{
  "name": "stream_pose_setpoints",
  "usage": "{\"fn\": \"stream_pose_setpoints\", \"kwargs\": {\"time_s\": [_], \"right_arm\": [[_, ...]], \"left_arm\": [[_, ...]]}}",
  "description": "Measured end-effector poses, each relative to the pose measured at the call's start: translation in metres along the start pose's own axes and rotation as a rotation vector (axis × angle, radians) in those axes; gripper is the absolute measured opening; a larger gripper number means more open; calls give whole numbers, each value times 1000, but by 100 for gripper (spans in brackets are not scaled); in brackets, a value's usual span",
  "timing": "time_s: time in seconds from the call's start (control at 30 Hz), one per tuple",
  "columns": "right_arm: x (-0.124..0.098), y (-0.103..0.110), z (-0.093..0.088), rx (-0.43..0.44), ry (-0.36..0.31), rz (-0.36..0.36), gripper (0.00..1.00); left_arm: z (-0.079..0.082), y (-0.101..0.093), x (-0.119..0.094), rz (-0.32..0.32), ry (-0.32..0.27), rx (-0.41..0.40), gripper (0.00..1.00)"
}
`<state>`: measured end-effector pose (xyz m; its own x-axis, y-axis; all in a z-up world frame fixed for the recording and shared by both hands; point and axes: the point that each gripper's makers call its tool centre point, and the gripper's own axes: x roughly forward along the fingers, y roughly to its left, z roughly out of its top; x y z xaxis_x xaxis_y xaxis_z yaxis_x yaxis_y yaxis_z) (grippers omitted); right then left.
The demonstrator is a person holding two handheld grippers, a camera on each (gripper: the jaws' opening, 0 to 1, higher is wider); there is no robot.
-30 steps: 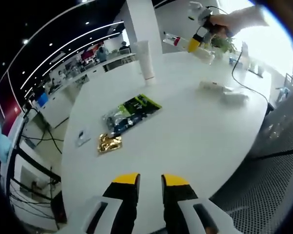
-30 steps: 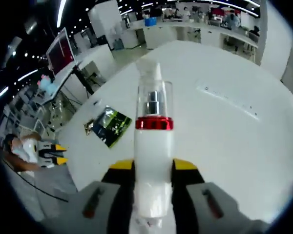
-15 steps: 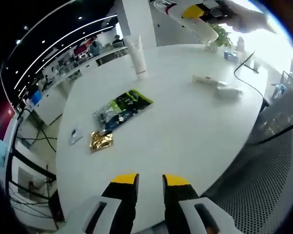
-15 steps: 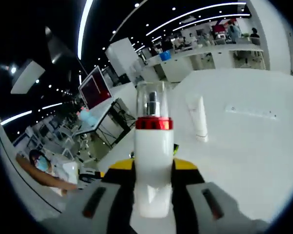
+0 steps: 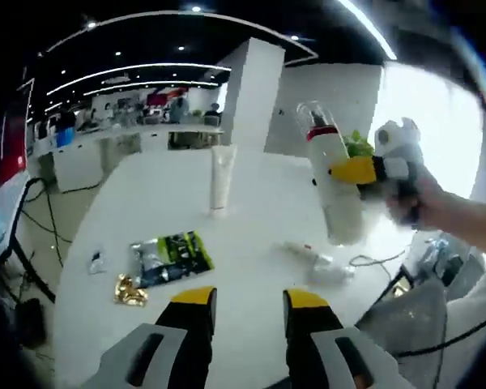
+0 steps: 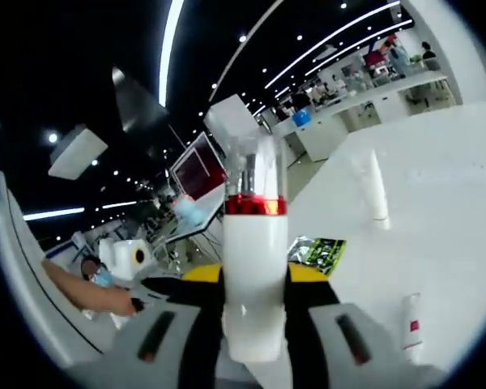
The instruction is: Arrange the skincare products in the storage area until every visible bottle or jar stands upright without overlapping.
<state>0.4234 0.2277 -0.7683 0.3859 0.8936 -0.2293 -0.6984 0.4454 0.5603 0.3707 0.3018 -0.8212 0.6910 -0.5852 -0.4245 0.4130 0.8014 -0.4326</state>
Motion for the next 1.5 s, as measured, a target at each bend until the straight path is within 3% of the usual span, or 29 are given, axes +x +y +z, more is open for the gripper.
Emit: {"fn": "stream_pose_setpoints", "kwargs": {"time_s": [0.07, 0.1, 0.17, 0.3, 0.53, 0.8, 1.03, 1.2, 1.3, 1.5], "right_arm": [[-6, 5, 0, 15, -24, 21, 27], [-9, 6, -1, 22, -35, 32, 27], [-13, 5, -4, 35, -43, 40, 27], [-17, 6, -8, 49, -48, 50, 27], [-18, 26, -8, 28, -47, 126, 27], [-12, 64, -5, -35, -11, 304, 27], [-11, 89, -10, -65, 36, 441, 27], [-14, 102, -14, -58, 58, 524, 27], [-16, 107, -15, -53, 61, 551, 27], [-18, 109, -17, -49, 33, 581, 27]], "left_arm": [[12, -16, 1, -66, -65, -131, 39], [21, -24, 2, -96, -126, -185, 39], [21, -36, 4, -141, -135, -252, 41], [15, -51, 10, -186, -101, -211, 44], [26, -84, 16, -321, -123, -188, 45], [27, -100, 16, -408, -92, -162, 47], [21, -111, 7, -518, -43, -158, 39], [22, -118, -1, -594, -44, -182, 35], [21, -122, -4, -618, -38, -202, 35], [22, -126, -5, -621, -87, -198, 34]]}}
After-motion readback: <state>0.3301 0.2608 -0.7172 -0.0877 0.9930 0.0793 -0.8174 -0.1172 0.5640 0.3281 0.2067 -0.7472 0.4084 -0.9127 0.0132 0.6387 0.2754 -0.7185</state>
